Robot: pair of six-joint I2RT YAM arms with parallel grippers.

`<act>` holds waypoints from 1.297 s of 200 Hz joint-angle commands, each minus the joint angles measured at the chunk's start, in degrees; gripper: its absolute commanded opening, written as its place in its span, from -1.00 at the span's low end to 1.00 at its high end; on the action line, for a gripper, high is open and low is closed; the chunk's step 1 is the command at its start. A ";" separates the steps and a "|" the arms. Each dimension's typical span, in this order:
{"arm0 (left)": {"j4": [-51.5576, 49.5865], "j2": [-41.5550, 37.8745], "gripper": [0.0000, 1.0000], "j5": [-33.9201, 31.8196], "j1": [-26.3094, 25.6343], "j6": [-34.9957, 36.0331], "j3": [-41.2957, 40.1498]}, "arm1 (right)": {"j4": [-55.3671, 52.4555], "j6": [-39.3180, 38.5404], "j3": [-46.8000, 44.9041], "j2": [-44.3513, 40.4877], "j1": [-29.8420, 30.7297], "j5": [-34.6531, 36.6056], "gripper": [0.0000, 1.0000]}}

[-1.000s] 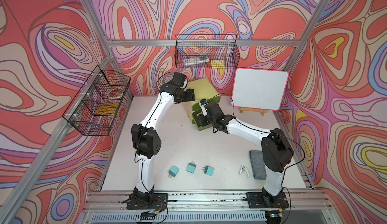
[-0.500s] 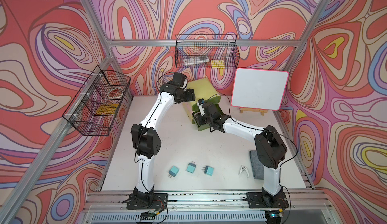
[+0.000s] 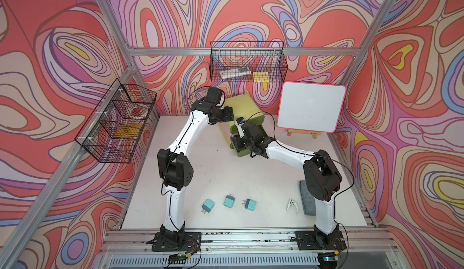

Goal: Place the plugs into the drawer by color
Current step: Place the plug in the drawer, then close the drawer in the storage box.

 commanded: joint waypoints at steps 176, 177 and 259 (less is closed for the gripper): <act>1.70 -3.62 0.59 -3.88 1.43 0.06 5.34 | 2.57 -1.09 -10.03 -16.56 -0.32 0.73 0.30; 1.79 -3.56 0.59 -3.87 1.50 0.02 5.39 | 2.72 -1.09 -10.38 -16.83 -0.32 0.81 0.30; 12.23 3.50 0.67 1.43 6.46 -1.01 12.48 | 13.34 0.96 -38.01 -32.76 -0.32 4.23 0.26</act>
